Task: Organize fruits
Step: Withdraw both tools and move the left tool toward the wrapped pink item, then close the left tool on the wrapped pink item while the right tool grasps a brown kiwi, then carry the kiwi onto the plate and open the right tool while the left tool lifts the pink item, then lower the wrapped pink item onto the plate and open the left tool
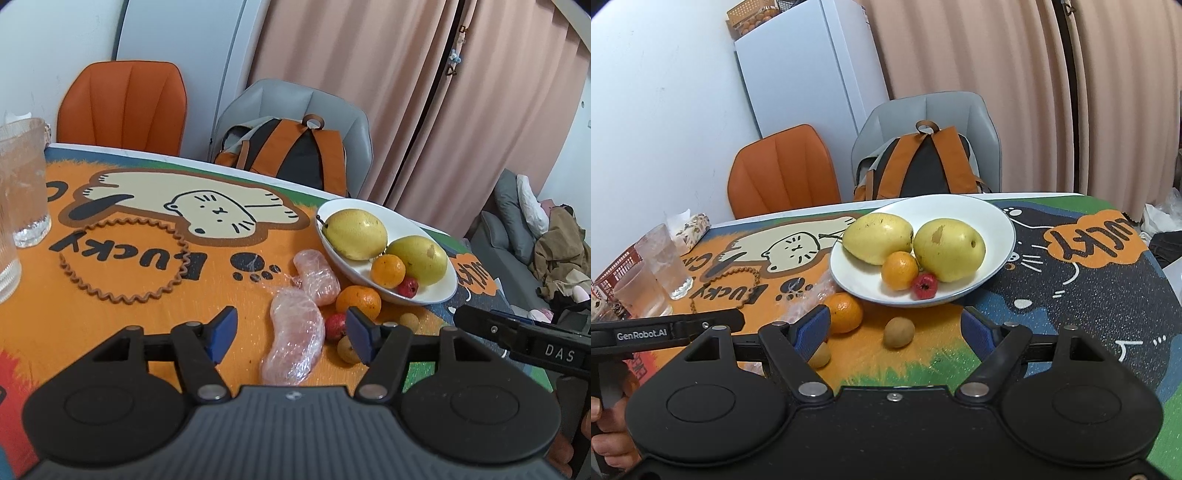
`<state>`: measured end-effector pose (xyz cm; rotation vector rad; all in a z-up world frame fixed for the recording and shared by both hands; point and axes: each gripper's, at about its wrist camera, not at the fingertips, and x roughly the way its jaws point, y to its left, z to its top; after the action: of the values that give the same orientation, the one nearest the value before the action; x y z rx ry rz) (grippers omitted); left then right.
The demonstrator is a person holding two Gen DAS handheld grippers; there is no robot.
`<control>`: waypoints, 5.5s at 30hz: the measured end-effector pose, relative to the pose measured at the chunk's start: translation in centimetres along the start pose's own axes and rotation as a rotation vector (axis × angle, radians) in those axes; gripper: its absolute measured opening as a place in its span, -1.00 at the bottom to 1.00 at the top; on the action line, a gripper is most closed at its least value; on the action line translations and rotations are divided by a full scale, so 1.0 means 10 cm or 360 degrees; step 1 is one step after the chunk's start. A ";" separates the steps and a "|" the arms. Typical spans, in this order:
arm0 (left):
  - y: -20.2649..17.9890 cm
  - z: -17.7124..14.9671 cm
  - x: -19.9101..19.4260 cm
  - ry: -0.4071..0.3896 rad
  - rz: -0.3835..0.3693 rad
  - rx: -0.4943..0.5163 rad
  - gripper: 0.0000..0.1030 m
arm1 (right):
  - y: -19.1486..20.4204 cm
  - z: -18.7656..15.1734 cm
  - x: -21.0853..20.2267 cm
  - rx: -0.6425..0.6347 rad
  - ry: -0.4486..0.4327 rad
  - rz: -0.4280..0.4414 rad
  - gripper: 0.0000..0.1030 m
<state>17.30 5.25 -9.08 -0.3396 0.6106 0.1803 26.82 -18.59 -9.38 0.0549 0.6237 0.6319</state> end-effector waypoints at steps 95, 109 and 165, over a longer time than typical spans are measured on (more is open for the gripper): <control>0.15 -0.13 0.44 0.0096 0.0210 0.0084 -0.22 | -0.01 0.06 0.28 -0.0055 0.0002 -0.0042 -0.53; 0.23 -0.01 0.15 -0.0025 0.0147 0.0044 -0.23 | 0.06 0.23 0.38 -0.0066 -0.0028 -0.0021 -0.53; -0.74 0.82 0.64 -0.0144 -0.0114 0.0287 -0.23 | -0.56 0.42 0.37 0.0071 -0.0101 0.0043 -0.01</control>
<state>28.73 1.74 -4.65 -0.1776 0.5199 0.0708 34.53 -20.49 -9.21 0.1250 0.5768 0.6400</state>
